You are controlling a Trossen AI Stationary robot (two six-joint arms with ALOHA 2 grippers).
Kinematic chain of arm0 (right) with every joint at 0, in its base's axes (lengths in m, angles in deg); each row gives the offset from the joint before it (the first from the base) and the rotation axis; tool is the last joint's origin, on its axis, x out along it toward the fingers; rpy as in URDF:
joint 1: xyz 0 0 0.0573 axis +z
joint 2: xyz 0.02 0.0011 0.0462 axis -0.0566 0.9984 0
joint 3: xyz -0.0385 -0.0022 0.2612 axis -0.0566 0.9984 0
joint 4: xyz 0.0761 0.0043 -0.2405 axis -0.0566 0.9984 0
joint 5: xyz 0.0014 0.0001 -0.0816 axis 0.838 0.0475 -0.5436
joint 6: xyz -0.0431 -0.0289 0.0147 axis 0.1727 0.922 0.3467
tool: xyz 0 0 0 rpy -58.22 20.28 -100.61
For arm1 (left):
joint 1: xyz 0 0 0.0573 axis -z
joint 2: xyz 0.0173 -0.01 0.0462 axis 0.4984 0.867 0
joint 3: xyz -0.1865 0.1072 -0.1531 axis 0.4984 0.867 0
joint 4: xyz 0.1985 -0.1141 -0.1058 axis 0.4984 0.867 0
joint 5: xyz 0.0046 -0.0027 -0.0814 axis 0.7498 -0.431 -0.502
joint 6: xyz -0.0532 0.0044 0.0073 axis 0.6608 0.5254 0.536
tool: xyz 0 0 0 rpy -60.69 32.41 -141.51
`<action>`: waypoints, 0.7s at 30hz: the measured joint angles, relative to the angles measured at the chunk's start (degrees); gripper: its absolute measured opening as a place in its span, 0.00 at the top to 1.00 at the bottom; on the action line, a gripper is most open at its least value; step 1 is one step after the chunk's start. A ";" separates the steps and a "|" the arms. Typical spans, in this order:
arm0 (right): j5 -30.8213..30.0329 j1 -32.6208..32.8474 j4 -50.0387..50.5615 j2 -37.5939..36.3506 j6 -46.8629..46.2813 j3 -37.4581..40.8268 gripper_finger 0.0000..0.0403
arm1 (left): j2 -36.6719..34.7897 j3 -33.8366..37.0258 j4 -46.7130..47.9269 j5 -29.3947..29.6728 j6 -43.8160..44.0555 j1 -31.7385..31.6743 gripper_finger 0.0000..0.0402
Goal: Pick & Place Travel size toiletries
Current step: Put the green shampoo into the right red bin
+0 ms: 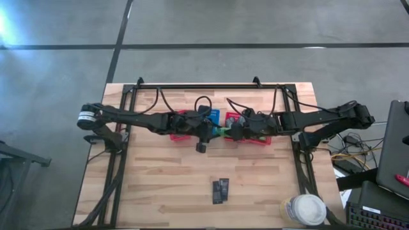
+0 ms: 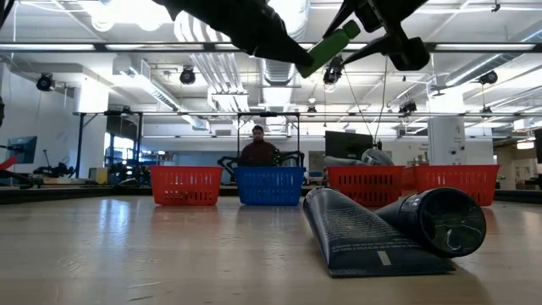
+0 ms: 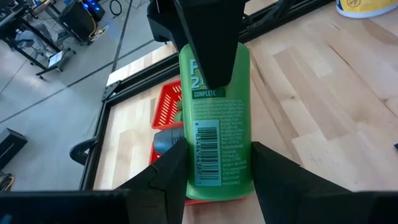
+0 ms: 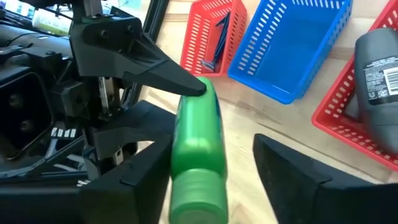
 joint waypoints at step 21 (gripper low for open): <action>-3.49 0.13 9.87 -1.28 -1.00 -0.04 0.76 | -0.09 0.28 10.35 3.23 3.16 -0.02 0.49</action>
